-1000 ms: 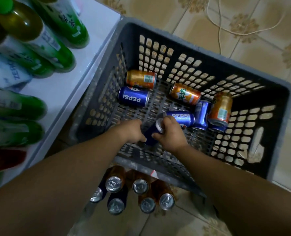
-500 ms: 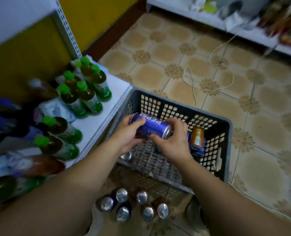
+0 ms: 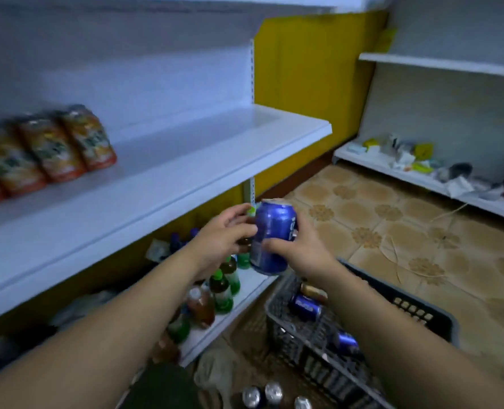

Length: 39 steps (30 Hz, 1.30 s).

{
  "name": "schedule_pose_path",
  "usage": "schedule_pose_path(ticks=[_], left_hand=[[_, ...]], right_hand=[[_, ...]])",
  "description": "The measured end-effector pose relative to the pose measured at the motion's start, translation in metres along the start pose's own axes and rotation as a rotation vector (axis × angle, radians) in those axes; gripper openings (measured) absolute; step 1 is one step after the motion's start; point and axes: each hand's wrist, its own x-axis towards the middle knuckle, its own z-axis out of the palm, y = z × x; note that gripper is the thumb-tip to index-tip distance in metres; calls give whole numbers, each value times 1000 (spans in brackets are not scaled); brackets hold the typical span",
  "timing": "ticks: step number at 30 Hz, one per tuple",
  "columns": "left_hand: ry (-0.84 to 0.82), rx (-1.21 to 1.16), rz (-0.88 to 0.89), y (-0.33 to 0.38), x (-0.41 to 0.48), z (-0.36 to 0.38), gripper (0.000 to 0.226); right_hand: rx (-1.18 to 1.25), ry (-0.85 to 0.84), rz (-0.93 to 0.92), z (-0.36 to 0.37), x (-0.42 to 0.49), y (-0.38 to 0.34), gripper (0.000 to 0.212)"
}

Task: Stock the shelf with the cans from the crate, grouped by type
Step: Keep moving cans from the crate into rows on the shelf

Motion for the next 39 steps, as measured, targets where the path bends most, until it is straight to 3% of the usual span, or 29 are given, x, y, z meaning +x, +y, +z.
schedule_pose_path(ticks=[3, 6, 12, 15, 19, 23, 25, 28, 39], left_hand=[[-32, 130, 35, 19, -45, -26, 59], [111, 207, 155, 36, -83, -47, 41], [437, 309, 283, 49, -166, -117, 46], [554, 527, 161, 49, -213, -178, 54], [752, 865, -182, 33, -288, -280, 59], [792, 1097, -568, -1, -364, -365, 78], [807, 1144, -668, -12, -389, -388, 77], [829, 1164, -673, -19, -401, -403, 75], [862, 1213, -615, -35, -398, -417, 78]], right_hand=[[133, -50, -77, 27, -7, -50, 84], [207, -153, -113, 61, -12, -96, 73], [35, -243, -219, 155, -26, -159, 45], [64, -349, -220, 210, -38, -174, 44], [26, -480, -212, 281, -51, -181, 60], [-46, -586, -212, 343, -61, -181, 70], [-87, -637, -223, 371, -64, -182, 68], [-138, -693, -254, 408, -69, -185, 63], [-226, -888, -375, 524, -63, -211, 76]])
